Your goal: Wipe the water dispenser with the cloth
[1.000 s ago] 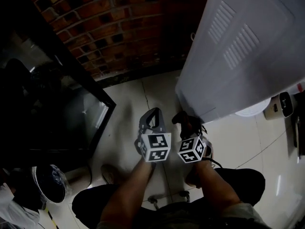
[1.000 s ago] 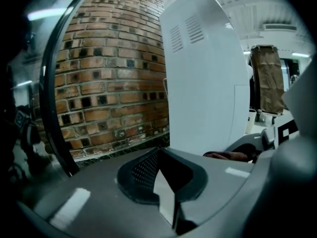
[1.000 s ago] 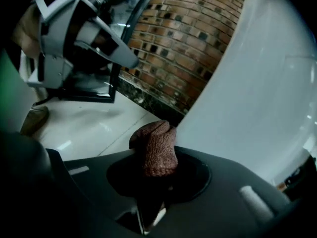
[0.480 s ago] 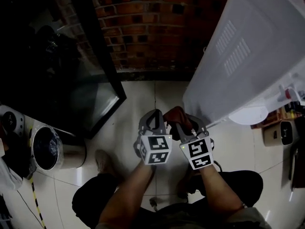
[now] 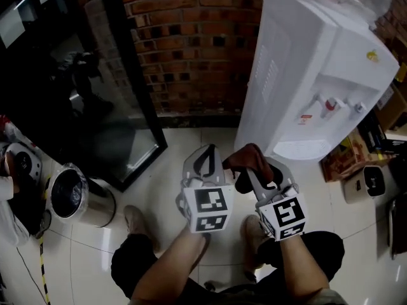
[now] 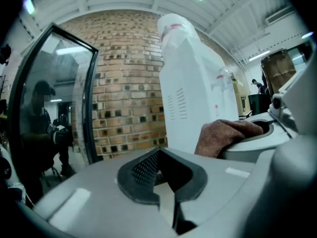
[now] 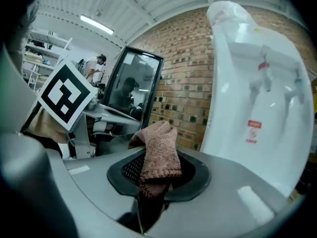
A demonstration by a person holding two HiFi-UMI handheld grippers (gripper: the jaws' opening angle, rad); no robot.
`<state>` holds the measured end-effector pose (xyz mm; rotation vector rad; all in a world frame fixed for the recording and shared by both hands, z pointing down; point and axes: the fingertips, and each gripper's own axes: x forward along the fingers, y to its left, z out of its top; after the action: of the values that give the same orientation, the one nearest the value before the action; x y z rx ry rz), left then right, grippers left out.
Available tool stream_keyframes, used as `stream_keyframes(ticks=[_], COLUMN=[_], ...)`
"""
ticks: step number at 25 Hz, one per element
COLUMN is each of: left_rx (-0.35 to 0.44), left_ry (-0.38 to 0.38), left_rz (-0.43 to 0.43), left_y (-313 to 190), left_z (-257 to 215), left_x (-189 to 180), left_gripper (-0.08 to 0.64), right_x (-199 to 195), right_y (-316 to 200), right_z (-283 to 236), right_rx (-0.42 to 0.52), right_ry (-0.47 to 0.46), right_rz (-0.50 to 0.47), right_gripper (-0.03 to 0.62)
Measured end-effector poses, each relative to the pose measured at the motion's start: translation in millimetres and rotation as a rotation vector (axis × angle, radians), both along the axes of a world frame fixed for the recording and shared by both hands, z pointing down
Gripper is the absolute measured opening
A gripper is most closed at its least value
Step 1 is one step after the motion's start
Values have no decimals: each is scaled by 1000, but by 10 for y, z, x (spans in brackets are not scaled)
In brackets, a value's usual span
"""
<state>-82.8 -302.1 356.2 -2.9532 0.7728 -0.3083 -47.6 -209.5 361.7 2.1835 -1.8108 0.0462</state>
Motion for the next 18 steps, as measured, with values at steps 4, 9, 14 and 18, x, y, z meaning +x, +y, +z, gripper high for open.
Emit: stream_keyframes(ticks=[4, 9, 14, 18], left_rx=[54, 96, 146, 150], left_ry=[6, 44, 141, 225], left_rz=[31, 62, 119, 156], left_y=[440, 868, 1078, 1109], left_z=[-407, -987, -1585, -2122], left_x=[11, 43, 226, 320], left_gripper=[0, 0, 0, 0], right_x=[74, 75, 239, 440], right_y=[390, 662, 873, 940], right_z=[-467, -1146, -1873, -2434], right_rx=[57, 195, 270, 333], right_ry=[55, 98, 187, 241], right_rz=[-14, -38, -19, 72], right_gripper=[101, 101, 101, 100])
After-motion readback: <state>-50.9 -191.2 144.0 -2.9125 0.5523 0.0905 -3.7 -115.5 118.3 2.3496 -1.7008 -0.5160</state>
